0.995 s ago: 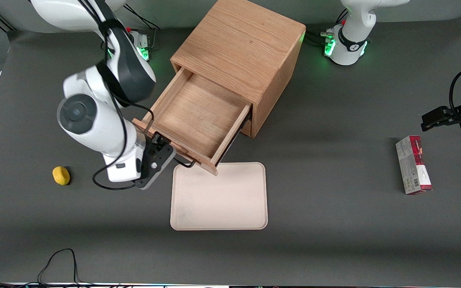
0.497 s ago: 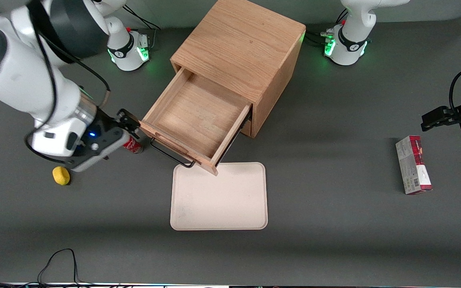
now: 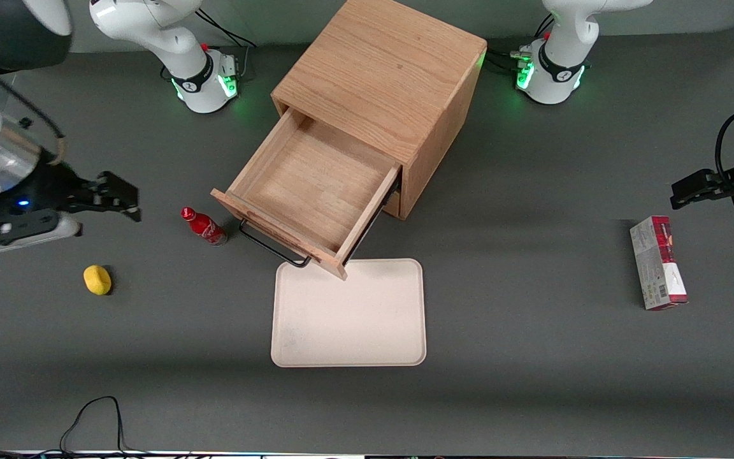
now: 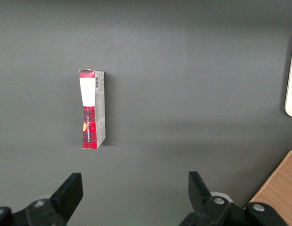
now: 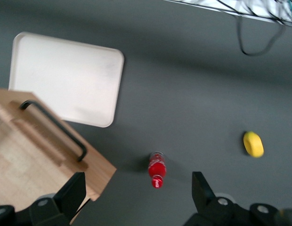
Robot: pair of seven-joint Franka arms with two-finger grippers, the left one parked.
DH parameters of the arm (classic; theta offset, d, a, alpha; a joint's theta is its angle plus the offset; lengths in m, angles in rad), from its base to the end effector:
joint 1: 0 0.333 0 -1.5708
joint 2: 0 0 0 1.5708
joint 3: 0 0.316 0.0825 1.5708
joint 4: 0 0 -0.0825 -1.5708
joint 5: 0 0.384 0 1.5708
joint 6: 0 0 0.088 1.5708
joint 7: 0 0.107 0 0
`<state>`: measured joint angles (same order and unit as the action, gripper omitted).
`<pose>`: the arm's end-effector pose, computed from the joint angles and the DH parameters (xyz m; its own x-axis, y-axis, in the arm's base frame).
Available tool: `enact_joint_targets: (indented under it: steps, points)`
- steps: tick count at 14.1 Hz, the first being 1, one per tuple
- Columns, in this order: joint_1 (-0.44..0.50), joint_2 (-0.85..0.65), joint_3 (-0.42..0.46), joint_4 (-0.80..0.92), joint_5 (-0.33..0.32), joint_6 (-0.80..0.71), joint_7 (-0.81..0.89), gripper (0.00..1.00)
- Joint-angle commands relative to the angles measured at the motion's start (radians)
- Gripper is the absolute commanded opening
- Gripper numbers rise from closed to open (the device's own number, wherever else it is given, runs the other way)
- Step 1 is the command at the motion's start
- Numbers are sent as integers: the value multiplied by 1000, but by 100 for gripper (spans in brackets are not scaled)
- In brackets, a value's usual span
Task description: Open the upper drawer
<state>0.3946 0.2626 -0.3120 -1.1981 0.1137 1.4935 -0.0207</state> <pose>0.6158 0.0951 0.6432 0.9911 0.1253 0.0453 0.1268 -0.9914 -0.0322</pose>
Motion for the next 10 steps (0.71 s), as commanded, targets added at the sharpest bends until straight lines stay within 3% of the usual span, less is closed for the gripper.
enact_joint_targets:
  steps: [1, 5, 10]
  points:
    - [-113, -141, 89, -202, -44, 74, 54, 100]
    - [-299, -220, 273, -324, -141, 146, 45, 100]
    - [-315, -203, 272, -340, -134, 166, 42, 100]
